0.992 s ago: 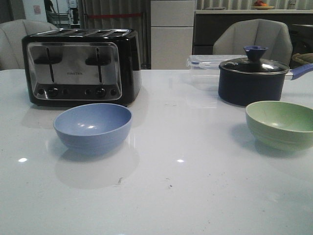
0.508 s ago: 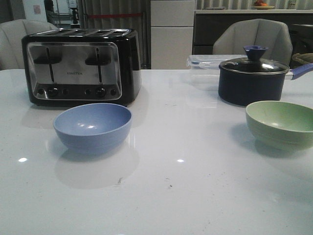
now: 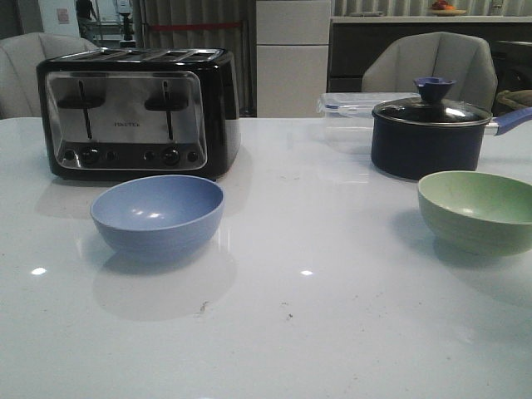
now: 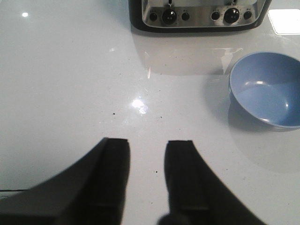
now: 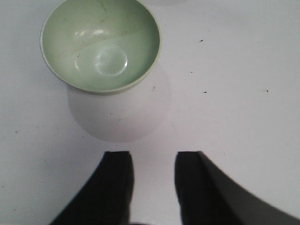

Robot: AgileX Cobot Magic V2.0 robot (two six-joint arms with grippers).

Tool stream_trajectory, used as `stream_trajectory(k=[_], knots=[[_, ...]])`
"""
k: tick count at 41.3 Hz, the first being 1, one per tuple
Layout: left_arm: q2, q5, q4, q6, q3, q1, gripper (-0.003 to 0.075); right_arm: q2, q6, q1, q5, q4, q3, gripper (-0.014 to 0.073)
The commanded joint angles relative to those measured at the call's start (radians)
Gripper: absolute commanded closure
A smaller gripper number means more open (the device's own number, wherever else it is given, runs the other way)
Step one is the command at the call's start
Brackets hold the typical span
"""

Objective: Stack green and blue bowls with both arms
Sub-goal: 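Lower the right gripper onto the rim of the pale green bowl, then lift the green bowl with the right gripper and carry it toward the table center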

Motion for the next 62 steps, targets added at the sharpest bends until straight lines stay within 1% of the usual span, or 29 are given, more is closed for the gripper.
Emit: stream_trajectory(k=[1, 3, 7, 12, 21, 27, 30, 39, 41, 49, 52, 62], knots=[[0.007, -0.079, -0.003, -0.008, -0.031, -0.001, 0.0279, 0.032, 0.002, -0.006, -0.112, -0.019, -0.028, 0.0074], [0.007, -0.079, -0.003, -0.008, -0.031, -0.001, 0.0269, 0.062, 0.002, -0.006, -0.145, -0.019, -0.03, 0.0071], [0.007, -0.083, -0.003, -0.008, -0.031, -0.001, 0.029, 0.123, 0.012, -0.01, -0.183, -0.018, -0.051, 0.0074], [0.007, -0.083, -0.003, -0.008, -0.031, -0.001, 0.0323, 0.226, 0.025, -0.036, -0.188, -0.004, -0.125, 0.0074], [0.007, -0.072, -0.003, -0.008, -0.031, -0.001, 0.037, 0.443, 0.025, -0.084, -0.14, 0.047, -0.287, 0.0074], [0.007, -0.068, -0.003, -0.008, -0.031, -0.001, 0.0371, 0.599, 0.021, -0.112, -0.074, 0.085, -0.404, 0.0074], [0.007, -0.065, -0.003, -0.008, -0.031, -0.001, 0.0371, 0.676, -0.007, -0.113, -0.041, 0.103, -0.457, 0.0074], [0.007, -0.065, -0.003, -0.008, -0.031, -0.001, 0.0371, 0.841, -0.126, -0.113, 0.008, 0.229, -0.59, 0.0081], [0.007, -0.065, -0.003, -0.008, -0.031, -0.001, 0.0371, 0.865, -0.134, -0.113, 0.021, 0.234, -0.608, 0.0104], [0.007, -0.065, -0.003, -0.008, -0.031, -0.001, 0.0371, 0.905, -0.134, -0.113, 0.063, 0.218, -0.653, 0.0321], [0.007, -0.065, -0.003, -0.008, -0.031, -0.001, 0.0371, 0.902, -0.134, -0.113, 0.072, 0.214, -0.661, 0.0384], [0.007, -0.064, -0.003, -0.008, -0.031, -0.001, 0.0371, 0.845, -0.135, -0.106, 0.084, 0.207, -0.664, 0.0529]])
